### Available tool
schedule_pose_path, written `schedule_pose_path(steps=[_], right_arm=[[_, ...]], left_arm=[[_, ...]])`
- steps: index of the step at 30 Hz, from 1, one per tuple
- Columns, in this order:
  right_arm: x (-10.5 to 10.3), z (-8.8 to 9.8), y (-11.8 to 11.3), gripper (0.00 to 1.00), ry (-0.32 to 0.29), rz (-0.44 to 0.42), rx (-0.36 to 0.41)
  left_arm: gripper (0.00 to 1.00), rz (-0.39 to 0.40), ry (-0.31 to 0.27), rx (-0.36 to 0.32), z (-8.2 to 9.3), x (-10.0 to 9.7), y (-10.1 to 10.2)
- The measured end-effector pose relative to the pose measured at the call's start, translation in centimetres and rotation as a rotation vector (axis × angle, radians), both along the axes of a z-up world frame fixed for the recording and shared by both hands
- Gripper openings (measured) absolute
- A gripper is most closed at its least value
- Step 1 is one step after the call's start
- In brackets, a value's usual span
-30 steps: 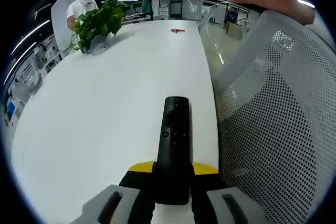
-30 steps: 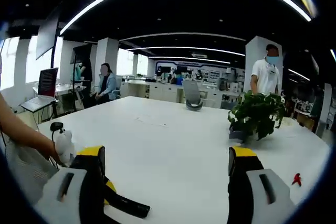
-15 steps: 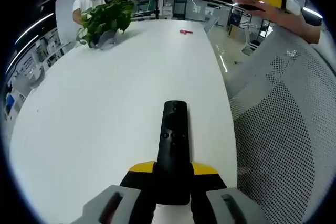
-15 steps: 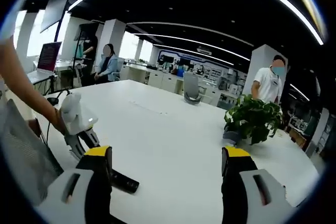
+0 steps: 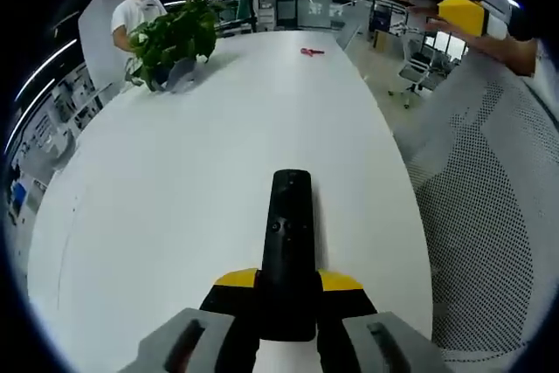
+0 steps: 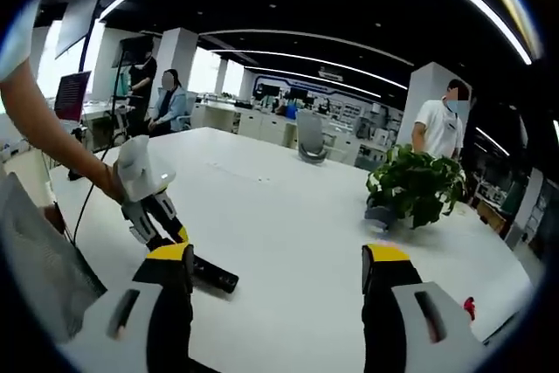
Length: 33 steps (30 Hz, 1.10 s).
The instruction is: Press the specified remote control buttons in sequence, fully releasing each button before pressing the next.
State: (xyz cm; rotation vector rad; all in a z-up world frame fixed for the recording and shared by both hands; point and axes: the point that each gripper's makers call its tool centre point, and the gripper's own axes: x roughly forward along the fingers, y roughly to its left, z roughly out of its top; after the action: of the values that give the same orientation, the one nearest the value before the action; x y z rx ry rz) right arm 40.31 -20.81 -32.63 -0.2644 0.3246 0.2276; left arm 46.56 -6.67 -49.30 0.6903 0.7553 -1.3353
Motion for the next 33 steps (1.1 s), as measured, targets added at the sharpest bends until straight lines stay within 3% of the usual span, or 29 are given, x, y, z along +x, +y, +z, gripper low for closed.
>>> schedule_pose_path(steps=[8,13,18,28,33], right_arm=[[0.0,0.4,-0.7,0.83,-0.017,-0.033,0.015],[0.1,0.1,-1.6,0.92,0.006,-0.078,0.006],[0.1,0.6,-1.7,1.0,-0.023,-0.087,-0.001],[0.1,0.8,-2.6,1.0,-0.032,-0.135,0.02],[0.0,0.7,-2.8,1.0,-0.023,-0.145,0.035]], left_arm=[[0.23,-0.002,-0.028,0.007,0.8,3.7,0.0],[0.23,-0.026,-0.058,0.029,0.9,5.3,0.0],[0.23,-0.028,-0.06,0.022,1.0,6.7,-0.5],[0.23,-0.005,-0.072,0.006,1.3,9.5,-0.9],[0.23,0.009,-0.082,0.025,0.6,10.7,-0.6]])
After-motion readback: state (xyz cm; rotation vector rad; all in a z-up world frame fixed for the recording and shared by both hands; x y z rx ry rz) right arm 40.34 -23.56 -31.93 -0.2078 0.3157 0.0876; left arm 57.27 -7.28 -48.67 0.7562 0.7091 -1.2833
